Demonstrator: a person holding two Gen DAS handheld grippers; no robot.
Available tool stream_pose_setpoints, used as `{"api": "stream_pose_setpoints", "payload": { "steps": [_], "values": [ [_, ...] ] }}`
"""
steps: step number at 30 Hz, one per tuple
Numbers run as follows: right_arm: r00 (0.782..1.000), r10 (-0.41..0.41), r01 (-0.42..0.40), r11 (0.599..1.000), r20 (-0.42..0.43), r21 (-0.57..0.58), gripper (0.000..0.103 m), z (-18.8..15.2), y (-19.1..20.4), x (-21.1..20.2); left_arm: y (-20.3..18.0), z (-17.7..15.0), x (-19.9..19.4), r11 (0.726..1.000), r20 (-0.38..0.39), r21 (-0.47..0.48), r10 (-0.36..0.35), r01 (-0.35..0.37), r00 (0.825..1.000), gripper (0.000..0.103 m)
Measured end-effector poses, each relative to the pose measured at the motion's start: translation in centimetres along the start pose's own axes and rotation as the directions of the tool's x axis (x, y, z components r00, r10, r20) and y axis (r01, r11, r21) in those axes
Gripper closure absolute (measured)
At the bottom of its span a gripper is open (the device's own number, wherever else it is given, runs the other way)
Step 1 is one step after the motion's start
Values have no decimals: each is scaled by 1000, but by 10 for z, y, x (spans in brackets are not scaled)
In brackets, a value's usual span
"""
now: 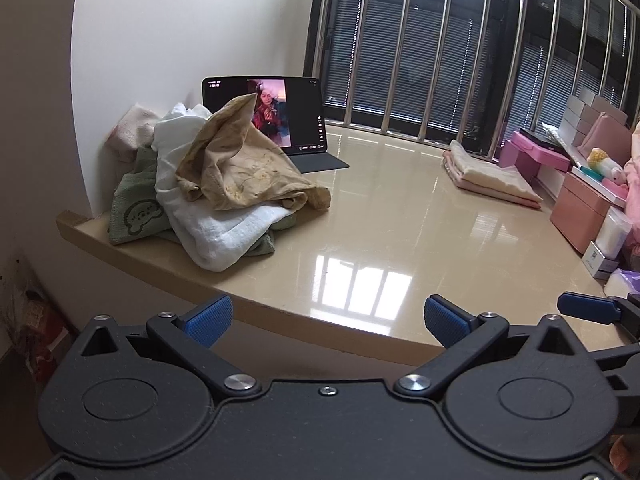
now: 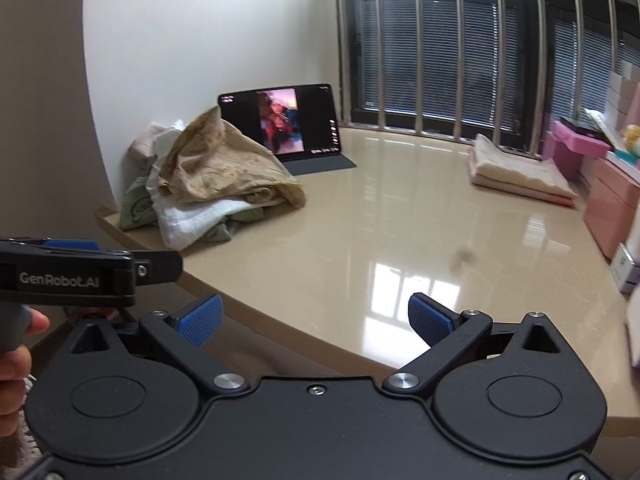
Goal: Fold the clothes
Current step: 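Move both tools toward the clothes pile beside the tablet, then grasp the beige smocked top in the clothes pile with the right gripper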
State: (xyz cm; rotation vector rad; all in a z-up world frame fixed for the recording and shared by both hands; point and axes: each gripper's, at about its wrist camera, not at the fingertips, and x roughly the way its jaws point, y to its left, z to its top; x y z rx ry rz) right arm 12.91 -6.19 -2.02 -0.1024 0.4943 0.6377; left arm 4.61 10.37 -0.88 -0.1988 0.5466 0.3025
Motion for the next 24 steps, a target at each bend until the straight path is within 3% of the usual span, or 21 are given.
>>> {"api": "stream_pose_setpoints", "payload": {
  "steps": [6,13,18,24],
  "values": [
    [996,69,-68,997,56,-25,2,0,9,19,22,-3,15,998,-23,-58,12,-13,1000,0],
    [988,145,-141,987,45,-76,2,16,22,56,49,-5,32,992,-51,-125,14,-20,999,0],
    [981,188,-181,977,49,-115,3,34,31,84,68,13,45,986,-29,-162,45,-49,999,0],
    [965,255,-239,950,59,-199,18,70,59,134,101,38,59,967,17,-217,137,-130,990,0]
  ]
}}
